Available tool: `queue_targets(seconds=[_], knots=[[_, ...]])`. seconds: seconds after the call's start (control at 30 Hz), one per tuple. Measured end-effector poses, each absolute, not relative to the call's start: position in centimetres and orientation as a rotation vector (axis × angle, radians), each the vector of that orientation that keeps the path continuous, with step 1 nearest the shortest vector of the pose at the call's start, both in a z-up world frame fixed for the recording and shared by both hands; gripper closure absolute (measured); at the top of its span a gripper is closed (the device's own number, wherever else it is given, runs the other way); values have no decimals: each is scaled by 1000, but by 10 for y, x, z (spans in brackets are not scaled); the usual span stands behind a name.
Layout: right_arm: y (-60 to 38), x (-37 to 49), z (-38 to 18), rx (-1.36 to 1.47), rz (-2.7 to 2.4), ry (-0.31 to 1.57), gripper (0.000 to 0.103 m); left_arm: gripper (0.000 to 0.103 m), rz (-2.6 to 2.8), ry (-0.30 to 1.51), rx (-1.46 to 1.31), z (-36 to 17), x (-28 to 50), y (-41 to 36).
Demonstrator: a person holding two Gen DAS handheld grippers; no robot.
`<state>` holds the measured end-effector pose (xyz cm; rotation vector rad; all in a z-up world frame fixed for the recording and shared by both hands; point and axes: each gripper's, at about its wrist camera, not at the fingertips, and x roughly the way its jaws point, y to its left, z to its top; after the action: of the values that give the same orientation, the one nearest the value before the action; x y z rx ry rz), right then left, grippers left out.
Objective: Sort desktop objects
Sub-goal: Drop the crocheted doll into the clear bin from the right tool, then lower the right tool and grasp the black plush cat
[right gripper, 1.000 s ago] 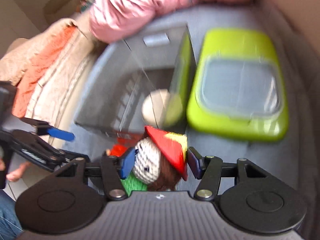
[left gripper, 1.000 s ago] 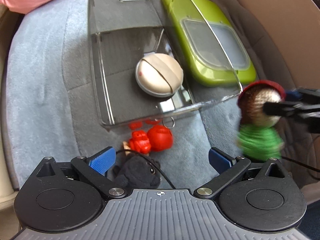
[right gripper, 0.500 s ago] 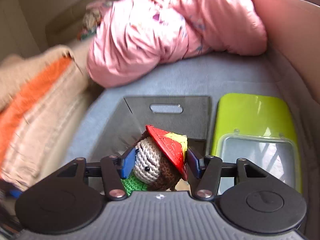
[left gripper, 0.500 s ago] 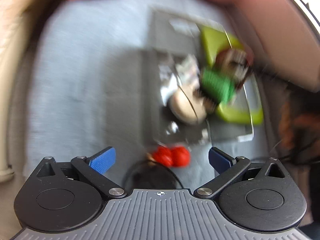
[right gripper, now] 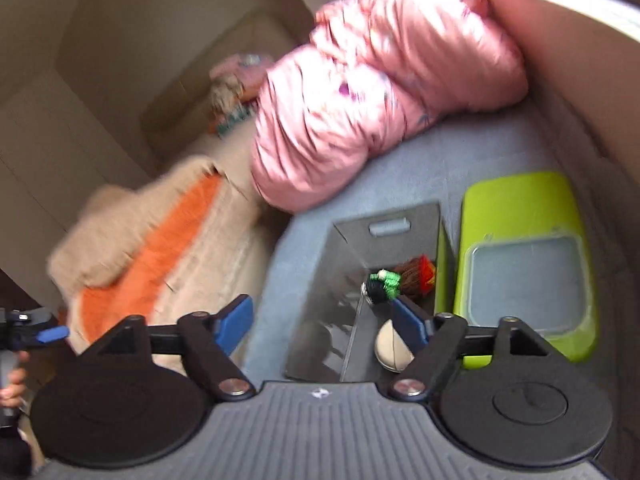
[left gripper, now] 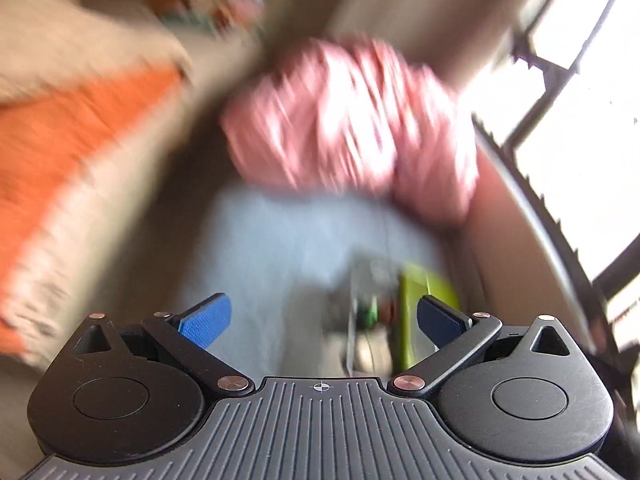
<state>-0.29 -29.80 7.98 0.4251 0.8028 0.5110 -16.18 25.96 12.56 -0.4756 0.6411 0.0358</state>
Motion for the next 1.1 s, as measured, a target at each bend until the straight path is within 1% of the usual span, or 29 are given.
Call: queue_targets(seconds=[0.07,0.17,0.23,0.27,0.33,0.43,0.47,0.5,0.53,0.6,0.73,0.8,0.87,0.97,1.1], knots=[[-329,-44,120,405,468,719,8,0,178,546,-480,149,-198,291],[-355,-91,154,243,335,619,8,0,467,442,-449,165,-230,341],[-358,-102,152,106,238,595,8,0,666,444,-380,162,-234,375],[-357,-104,147,37,194,587,7,0,759,477,-359,153,-231,391],[-349,-95,118,-64,178,602,6,0,747,648,-405,105,-215,406],[-323,-65,45,-66,347,749,7,0,680,918,-486,25,-185,419],[-312,-54,17,-40,404,813,11,0,639,1011,-516,-8,-171,416],[-302,-42,-12,-14,461,876,17,0,582,1089,-541,-40,-155,407],[-291,-34,-36,25,503,925,18,0,521,1165,-565,-71,-139,398],[-268,-17,-86,105,589,1020,21,0,388,1242,-530,-89,-109,360],[-195,7,-137,126,750,1092,20,0,114,1373,-441,-118,-49,282],[-158,12,-151,85,818,1143,16,0,-25,1431,-394,-132,-19,243],[-130,19,-160,54,834,1187,16,0,-99,1442,-285,-117,0,199],[-106,30,-173,87,833,1228,16,0,-133,1424,-195,-103,22,148],[-84,41,-204,107,767,1356,17,0,-169,1444,-290,-106,27,117]])
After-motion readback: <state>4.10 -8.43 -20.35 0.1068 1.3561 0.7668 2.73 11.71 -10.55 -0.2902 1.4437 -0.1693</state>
